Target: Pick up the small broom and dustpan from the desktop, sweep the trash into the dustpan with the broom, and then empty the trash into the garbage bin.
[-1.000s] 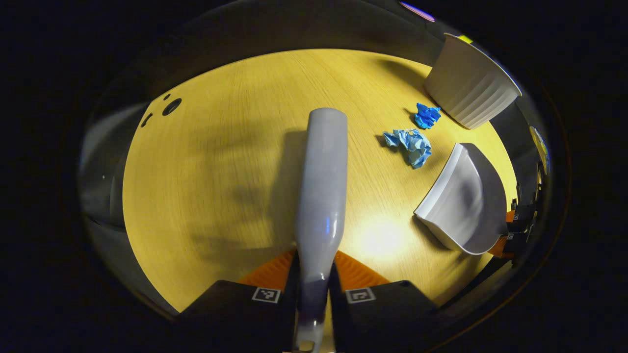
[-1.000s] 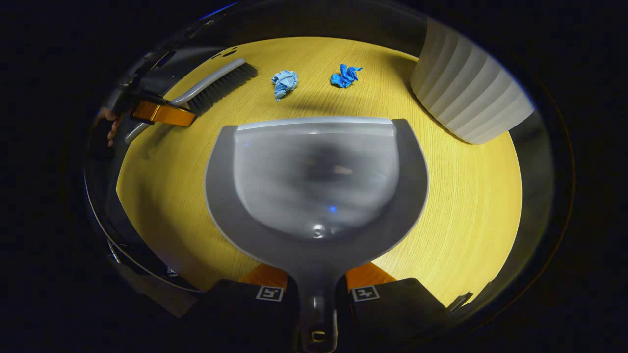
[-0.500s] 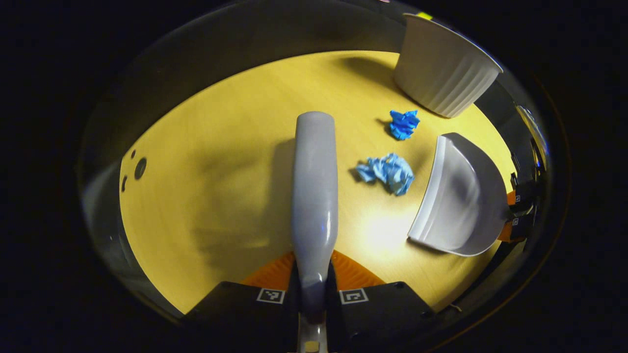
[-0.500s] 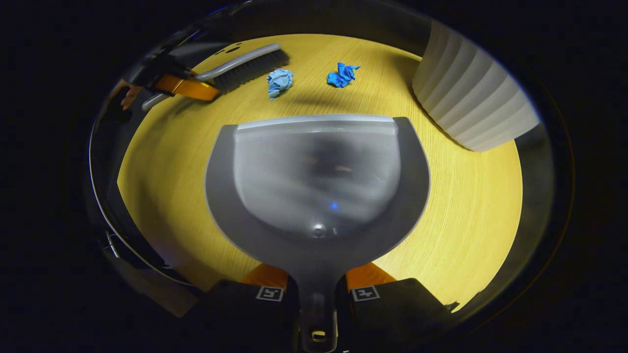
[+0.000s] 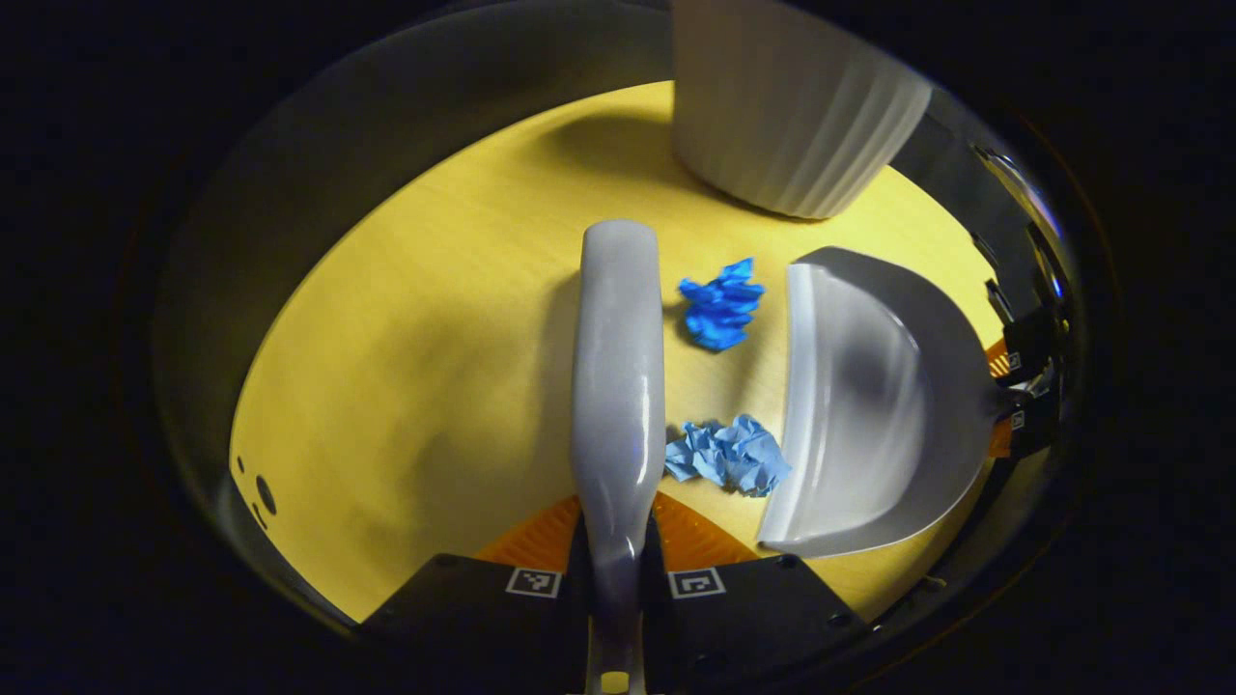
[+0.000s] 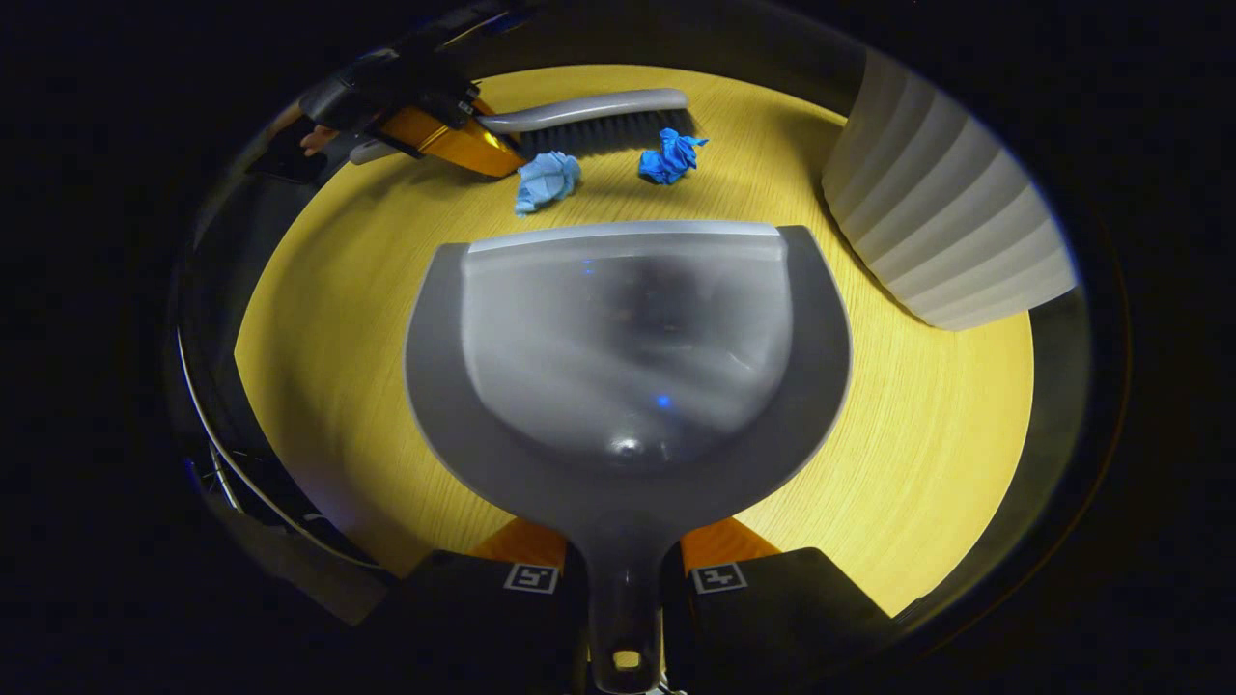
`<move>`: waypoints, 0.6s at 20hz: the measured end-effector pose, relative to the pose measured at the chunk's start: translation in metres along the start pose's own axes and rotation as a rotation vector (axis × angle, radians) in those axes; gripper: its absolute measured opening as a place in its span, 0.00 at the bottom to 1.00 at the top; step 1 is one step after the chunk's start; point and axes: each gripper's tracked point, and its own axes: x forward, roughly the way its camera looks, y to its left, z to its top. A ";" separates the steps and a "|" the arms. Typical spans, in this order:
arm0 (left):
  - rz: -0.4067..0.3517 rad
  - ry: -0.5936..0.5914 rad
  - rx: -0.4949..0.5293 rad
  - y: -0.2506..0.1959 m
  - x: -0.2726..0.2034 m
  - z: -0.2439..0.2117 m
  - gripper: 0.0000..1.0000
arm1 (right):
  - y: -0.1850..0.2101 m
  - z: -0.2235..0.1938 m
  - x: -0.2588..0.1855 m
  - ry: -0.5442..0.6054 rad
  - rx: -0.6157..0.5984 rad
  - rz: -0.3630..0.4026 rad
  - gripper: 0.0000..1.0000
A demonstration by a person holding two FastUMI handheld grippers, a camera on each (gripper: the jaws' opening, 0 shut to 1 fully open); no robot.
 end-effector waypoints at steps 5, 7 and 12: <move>-0.158 0.026 0.074 -0.056 0.000 0.003 0.26 | 0.000 -0.001 -0.001 -0.005 -0.009 0.001 0.35; -0.196 0.027 0.080 -0.073 -0.002 0.004 0.26 | 0.000 0.000 -0.001 -0.018 -0.018 -0.004 0.41; -0.245 -0.026 0.015 -0.096 -0.014 0.004 0.26 | -0.001 0.003 0.000 -0.067 -0.005 -0.010 0.35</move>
